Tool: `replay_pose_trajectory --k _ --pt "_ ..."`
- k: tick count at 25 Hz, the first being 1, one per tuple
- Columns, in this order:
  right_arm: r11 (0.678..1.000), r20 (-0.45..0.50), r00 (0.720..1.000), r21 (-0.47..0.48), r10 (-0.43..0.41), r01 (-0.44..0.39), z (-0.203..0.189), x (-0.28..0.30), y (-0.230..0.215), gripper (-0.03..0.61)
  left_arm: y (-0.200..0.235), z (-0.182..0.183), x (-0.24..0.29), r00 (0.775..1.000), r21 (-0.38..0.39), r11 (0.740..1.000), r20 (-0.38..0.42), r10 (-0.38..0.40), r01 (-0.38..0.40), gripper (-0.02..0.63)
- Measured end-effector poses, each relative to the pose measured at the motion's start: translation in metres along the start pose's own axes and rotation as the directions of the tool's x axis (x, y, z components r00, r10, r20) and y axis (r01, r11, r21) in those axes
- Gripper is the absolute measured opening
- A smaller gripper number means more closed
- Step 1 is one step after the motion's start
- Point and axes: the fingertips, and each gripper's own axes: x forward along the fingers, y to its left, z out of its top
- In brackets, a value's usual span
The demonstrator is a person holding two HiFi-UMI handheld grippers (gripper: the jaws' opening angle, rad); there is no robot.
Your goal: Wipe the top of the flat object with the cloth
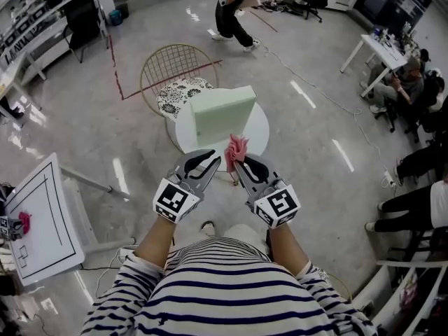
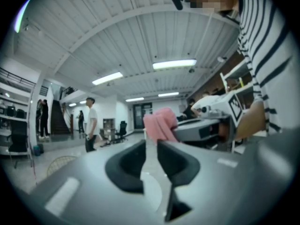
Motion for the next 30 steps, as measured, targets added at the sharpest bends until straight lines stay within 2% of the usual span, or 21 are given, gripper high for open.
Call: replay_pose_trajectory --k 4,7,11,17,23,30 --pt "1.0 0.002 1.0 -0.017 -0.015 0.015 0.006 0.006 -0.009 0.049 0.022 0.002 0.006 1.0 0.011 1.0 0.002 0.008 -0.008 0.132" --pt "1.0 -0.001 1.0 -0.017 -0.021 0.021 0.006 0.009 -0.012 0.049 0.034 0.002 0.008 1.0 0.039 0.999 -0.009 0.018 -0.017 0.14" --pt "1.0 -0.001 1.0 -0.02 -0.012 0.012 0.006 0.021 -0.014 0.049 0.058 -0.009 0.012 0.997 0.089 0.995 -0.059 0.043 -0.038 0.222" --pt "1.0 -0.011 1.0 -0.027 0.015 -0.016 0.007 0.034 -0.022 0.049 0.087 -0.024 0.028 0.989 0.132 0.99 -0.133 0.063 -0.045 0.297" --pt "0.999 -0.024 0.999 -0.023 0.03 -0.031 0.001 0.043 -0.029 0.049 0.119 -0.049 0.043 0.971 0.152 0.987 -0.224 0.088 -0.054 0.351" --pt "0.999 -0.034 0.999 -0.014 0.041 -0.042 -0.002 0.049 -0.04 0.049 0.153 -0.08 0.068 0.938 0.174 0.984 -0.334 0.088 -0.03 0.397"
